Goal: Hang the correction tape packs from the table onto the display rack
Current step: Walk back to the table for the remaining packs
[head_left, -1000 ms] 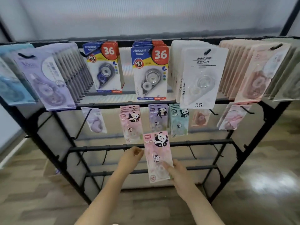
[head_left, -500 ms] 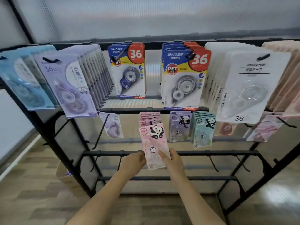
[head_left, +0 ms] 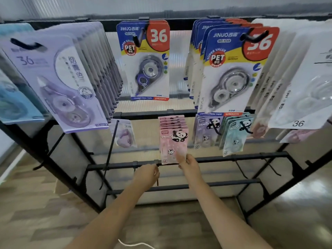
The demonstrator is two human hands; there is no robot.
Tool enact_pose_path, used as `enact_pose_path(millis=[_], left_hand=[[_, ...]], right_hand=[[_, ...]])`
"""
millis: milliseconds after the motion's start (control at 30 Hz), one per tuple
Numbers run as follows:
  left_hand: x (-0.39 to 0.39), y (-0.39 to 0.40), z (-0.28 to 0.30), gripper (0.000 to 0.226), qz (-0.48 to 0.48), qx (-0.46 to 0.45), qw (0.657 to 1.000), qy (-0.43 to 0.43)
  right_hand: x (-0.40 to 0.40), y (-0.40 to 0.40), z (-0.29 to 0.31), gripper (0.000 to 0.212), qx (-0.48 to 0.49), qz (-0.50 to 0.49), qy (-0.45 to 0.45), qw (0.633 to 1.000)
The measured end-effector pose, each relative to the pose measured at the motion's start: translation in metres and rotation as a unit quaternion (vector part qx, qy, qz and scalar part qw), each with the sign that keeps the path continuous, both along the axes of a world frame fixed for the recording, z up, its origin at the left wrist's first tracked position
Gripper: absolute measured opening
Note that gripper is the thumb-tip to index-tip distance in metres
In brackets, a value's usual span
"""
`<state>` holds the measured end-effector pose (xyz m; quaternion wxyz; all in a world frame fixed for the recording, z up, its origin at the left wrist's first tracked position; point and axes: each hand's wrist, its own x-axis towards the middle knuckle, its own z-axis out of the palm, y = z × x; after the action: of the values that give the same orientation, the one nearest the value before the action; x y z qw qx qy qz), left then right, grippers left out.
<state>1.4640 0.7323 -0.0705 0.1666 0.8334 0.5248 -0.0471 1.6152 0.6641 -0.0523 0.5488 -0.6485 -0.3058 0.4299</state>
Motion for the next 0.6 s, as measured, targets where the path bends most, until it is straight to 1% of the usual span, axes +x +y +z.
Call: enact_pose_path(millis=[67, 167, 200, 267, 367, 433, 500, 600], left_hand=[[-0.003, -0.004, -0.002, 0.028, -0.001, -0.008, 1.000, 0.011], [-0.007, -0.015, -0.003, 0.025, -0.006, -0.021, 1.000, 0.011], [-0.008, -0.022, -0.002, 0.025, -0.009, -0.019, 1.000, 0.013], [-0.012, -0.037, -0.001, 0.026, -0.009, -0.004, 1.000, 0.015], [-0.022, -0.065, 0.000, 0.032, -0.001, 0.025, 1.000, 0.010], [-0.030, -0.085, 0.004, 0.034, 0.009, 0.039, 0.999, 0.020], [-0.043, -0.105, 0.005, 0.033, 0.023, 0.048, 0.998, 0.046], [-0.072, -0.133, 0.016, 0.033, 0.064, 0.058, 0.990, 0.111]], right_hand=[[-0.001, -0.001, -0.002, 0.028, -0.027, 0.000, -0.031, 0.999], [-0.004, -0.008, -0.011, 0.025, -0.080, -0.004, -0.040, 0.996], [-0.004, -0.013, -0.015, 0.028, -0.099, 0.009, -0.052, 0.994], [-0.005, -0.031, -0.019, 0.039, -0.157, 0.078, -0.123, 0.977], [-0.005, -0.057, -0.020, 0.039, -0.217, 0.207, -0.259, 0.918], [-0.011, -0.070, -0.018, 0.037, -0.230, 0.276, -0.349, 0.865], [-0.025, -0.078, -0.014, 0.029, -0.226, 0.339, -0.431, 0.805], [-0.065, -0.084, -0.003, 0.026, -0.174, 0.420, -0.538, 0.710]])
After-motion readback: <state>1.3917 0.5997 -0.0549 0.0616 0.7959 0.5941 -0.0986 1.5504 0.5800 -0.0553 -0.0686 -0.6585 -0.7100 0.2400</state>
